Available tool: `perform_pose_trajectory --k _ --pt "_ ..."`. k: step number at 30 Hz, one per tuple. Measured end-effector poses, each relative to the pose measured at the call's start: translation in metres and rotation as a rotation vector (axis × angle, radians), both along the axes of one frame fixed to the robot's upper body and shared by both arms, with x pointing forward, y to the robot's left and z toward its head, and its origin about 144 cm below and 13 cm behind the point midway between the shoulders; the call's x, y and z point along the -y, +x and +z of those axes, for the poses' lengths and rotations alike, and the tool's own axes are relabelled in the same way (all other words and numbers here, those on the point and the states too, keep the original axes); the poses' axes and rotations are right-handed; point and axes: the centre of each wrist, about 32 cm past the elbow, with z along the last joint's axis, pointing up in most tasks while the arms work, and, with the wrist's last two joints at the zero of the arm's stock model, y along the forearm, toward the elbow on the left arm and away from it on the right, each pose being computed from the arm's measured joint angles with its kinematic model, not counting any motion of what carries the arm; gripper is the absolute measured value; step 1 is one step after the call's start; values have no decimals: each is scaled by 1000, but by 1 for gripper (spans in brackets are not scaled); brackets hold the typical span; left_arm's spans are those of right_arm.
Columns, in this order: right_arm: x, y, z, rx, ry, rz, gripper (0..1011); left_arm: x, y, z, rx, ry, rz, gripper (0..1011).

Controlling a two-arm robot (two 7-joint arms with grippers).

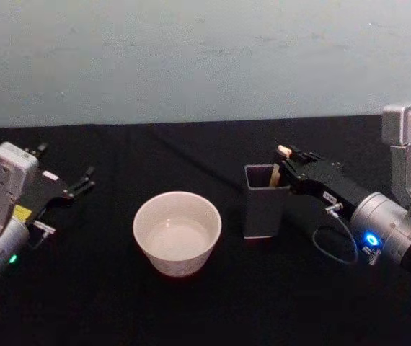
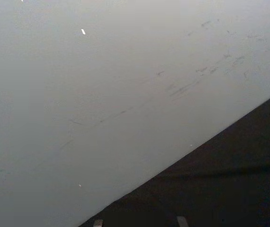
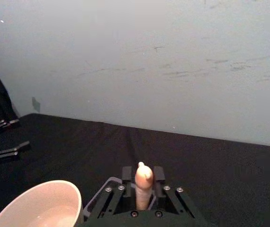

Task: Pick up the stirring spoon with one hand, stir inside the cup, then place it back in its original position.

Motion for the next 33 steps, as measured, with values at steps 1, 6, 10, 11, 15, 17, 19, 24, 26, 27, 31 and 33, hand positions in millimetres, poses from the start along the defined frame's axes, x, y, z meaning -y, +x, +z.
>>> perform_pose_trajectory --k 1,6,10,11,15,17,19,24,26,27,31,33 --pt "0 0 0 0 0 0 308 0 0 0 0 0 0 1001" --pt "0 0 0 1 0 0 448 0 0 0 0 0 0 1001" --pt "0 0 0 1 0 0 563 0 0 0 0 0 0 1001" --pt "0 0 0 1 0 0 613 0 0 0 0 0 0 1001" --pt "0 0 0 1 0 0 731 0 0 0 0 0 0 1001" --pt "0 0 0 1 0 0 788 0 0 0 0 0 0 1001" --pt "0 0 0 1 0 0 840 0 0 0 0 0 0 1001" --pt "0 0 0 1 0 0 987 0 0 0 0 0 0 1001" --pt "0 0 0 1 0 0 1004 0 0 0 0 0 0 1001" --pt "0 0 0 0 0 0 1004 0 0 0 0 0 0 1001" --pt "0 0 0 0 0 0 1004 0 0 0 0 0 0 1001" --pt "-1 0 0 13 -2 -4 1004 0 0 0 0 0 0 1001"
